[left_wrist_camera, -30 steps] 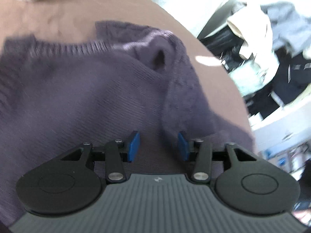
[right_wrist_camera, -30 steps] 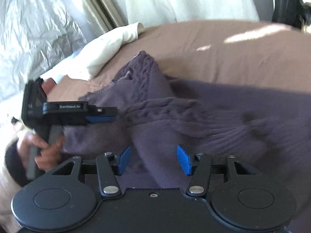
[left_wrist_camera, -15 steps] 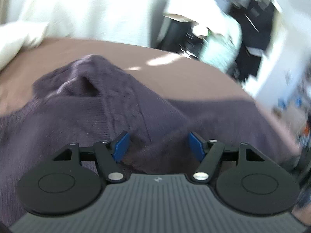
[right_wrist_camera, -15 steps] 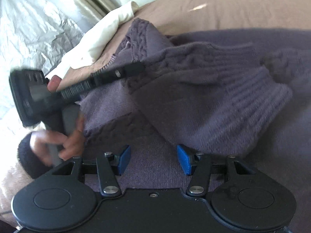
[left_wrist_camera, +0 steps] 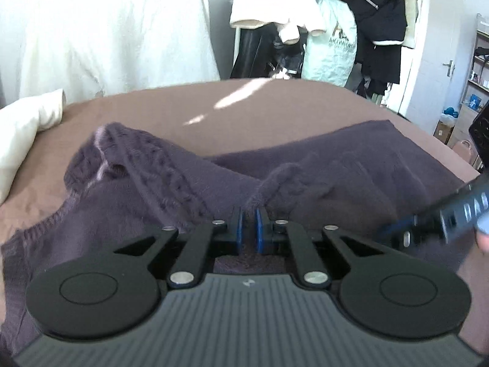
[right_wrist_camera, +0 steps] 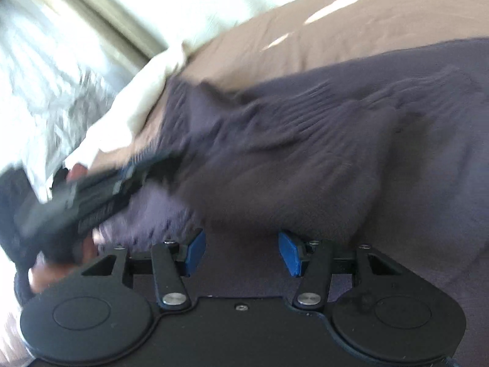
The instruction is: Fold clothes
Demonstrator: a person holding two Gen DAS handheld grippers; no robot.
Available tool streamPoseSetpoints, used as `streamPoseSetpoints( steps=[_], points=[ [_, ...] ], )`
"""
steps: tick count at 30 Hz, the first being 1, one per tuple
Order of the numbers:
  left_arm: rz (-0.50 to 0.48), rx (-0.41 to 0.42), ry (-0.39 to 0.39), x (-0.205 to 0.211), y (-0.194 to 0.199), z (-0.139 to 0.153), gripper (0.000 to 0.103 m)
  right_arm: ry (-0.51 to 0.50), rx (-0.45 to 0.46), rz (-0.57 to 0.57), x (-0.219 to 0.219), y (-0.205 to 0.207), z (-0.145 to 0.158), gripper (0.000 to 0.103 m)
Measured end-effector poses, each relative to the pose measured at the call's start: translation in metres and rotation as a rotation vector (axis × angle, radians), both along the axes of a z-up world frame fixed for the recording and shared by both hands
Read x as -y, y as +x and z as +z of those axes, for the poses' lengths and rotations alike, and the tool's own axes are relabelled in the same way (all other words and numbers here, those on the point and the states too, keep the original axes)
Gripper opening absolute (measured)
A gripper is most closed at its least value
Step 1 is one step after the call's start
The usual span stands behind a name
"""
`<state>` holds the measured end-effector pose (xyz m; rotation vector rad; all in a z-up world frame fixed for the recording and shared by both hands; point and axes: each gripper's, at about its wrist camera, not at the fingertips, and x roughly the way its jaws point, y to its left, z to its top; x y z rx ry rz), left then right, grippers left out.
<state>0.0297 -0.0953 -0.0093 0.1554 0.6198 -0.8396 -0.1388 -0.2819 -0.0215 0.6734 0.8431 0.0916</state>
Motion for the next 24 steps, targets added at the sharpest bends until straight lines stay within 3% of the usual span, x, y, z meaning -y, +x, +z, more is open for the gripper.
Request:
streamPoseSetpoints(
  steps=[4, 7, 11, 16, 18, 20, 21, 22, 24],
  points=[
    [0.015, -0.071, 0.028, -0.003, -0.019, 0.013, 0.008, 0.118, 0.025, -0.093, 0.012, -0.018, 0.011, 0.059],
    [0.000, -0.120, 0.059, 0.003, -0.038, 0.013, 0.008, 0.188, 0.052, -0.100, 0.011, -0.026, 0.024, 0.066],
    [-0.096, -0.132, 0.175, 0.026, -0.064, -0.003, 0.011, 0.119, 0.035, -0.091, 0.003, -0.020, 0.030, 0.071],
    [-0.156, -0.223, 0.231, 0.041, -0.070, -0.030, 0.011, 0.112, -0.026, -0.076, -0.009, -0.009, 0.018, 0.071],
    [-0.178, -0.170, 0.217, 0.037, -0.077, -0.018, 0.011, 0.106, -0.021, -0.070, -0.013, -0.005, 0.017, 0.071],
    [-0.182, -0.087, 0.134, 0.024, -0.082, 0.007, 0.014, 0.090, -0.011, -0.074, -0.012, -0.005, 0.019, 0.071],
    [-0.171, -0.050, 0.094, 0.017, -0.082, 0.018, 0.024, 0.085, -0.008, -0.082, -0.009, -0.006, 0.020, 0.071],
    [-0.139, -0.017, 0.068, 0.011, -0.079, 0.026, 0.045, 0.082, -0.006, -0.095, -0.006, -0.007, 0.021, 0.071],
    [-0.043, 0.052, 0.072, 0.003, -0.072, 0.030, 0.072, 0.077, -0.007, -0.132, -0.001, -0.009, 0.021, 0.071]
  ],
)
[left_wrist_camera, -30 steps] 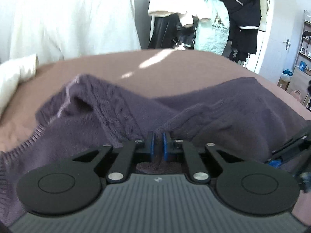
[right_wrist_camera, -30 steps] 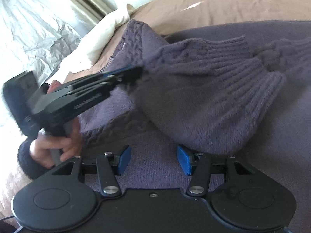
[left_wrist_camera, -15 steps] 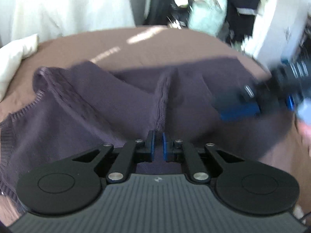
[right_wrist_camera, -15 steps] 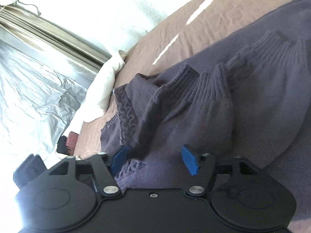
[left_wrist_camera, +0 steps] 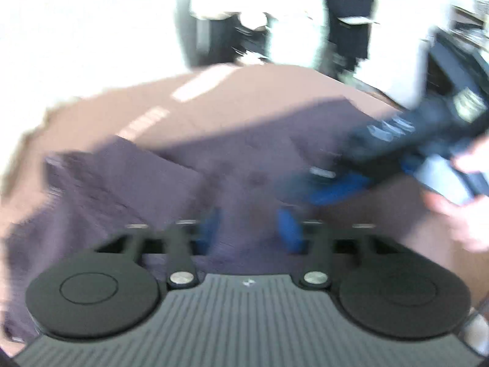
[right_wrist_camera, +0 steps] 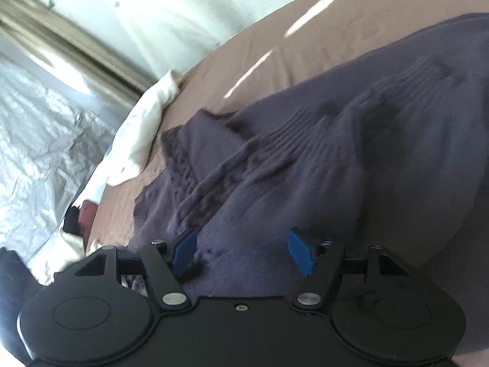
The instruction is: Fold clothes
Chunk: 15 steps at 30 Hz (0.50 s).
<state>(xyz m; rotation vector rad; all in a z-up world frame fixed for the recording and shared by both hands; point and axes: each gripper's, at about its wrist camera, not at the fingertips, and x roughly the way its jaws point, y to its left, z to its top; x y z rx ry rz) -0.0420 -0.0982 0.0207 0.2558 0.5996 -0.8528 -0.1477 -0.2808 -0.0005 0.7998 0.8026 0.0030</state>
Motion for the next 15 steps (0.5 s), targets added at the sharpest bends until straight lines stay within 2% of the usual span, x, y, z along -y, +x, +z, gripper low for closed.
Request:
streamPoseSetpoints(
  steps=[1, 3, 6, 8, 9, 11, 12, 13, 14, 15],
  points=[
    [0.048, 0.041, 0.015, -0.002, 0.006, -0.002, 0.073, -0.019, -0.004, -0.025, 0.003, -0.002, 0.000, 0.071],
    [0.089, 0.068, 0.039, -0.003, 0.022, -0.011, 0.073, -0.061, -0.009, -0.049, 0.004, -0.005, 0.002, 0.071],
    [0.098, 0.028, -0.028, -0.003, 0.051, -0.023, 0.075, -0.130, -0.013, -0.055, 0.001, -0.006, 0.004, 0.071],
    [0.062, -0.075, -0.082, -0.002, 0.071, -0.032, 0.082, -0.140, -0.014, -0.056, 0.002, -0.006, 0.005, 0.071],
    [0.059, -0.169, -0.100, 0.000, 0.082, -0.041, 0.086, -0.122, -0.013, -0.055, 0.005, -0.008, 0.004, 0.071],
    [0.068, -0.356, -0.129, 0.003, 0.101, -0.059, 0.085, -0.074, -0.010, -0.059, 0.007, -0.007, 0.001, 0.071],
    [0.055, -0.406, -0.159, 0.001, 0.102, -0.064, 0.075, -0.051, -0.009, -0.063, 0.007, -0.005, -0.001, 0.071],
    [0.038, -0.446, -0.186, -0.001, 0.102, -0.068, 0.039, -0.032, -0.010, -0.066, 0.007, -0.005, -0.002, 0.071],
    [0.005, -0.440, -0.193, 0.000, 0.098, -0.065, 0.020, -0.014, -0.012, -0.068, 0.007, -0.004, -0.004, 0.071],
    [-0.025, -0.409, -0.183, 0.001, 0.093, -0.059, 0.011, 0.000, -0.014, -0.070, 0.008, -0.005, -0.005, 0.071]
  ],
)
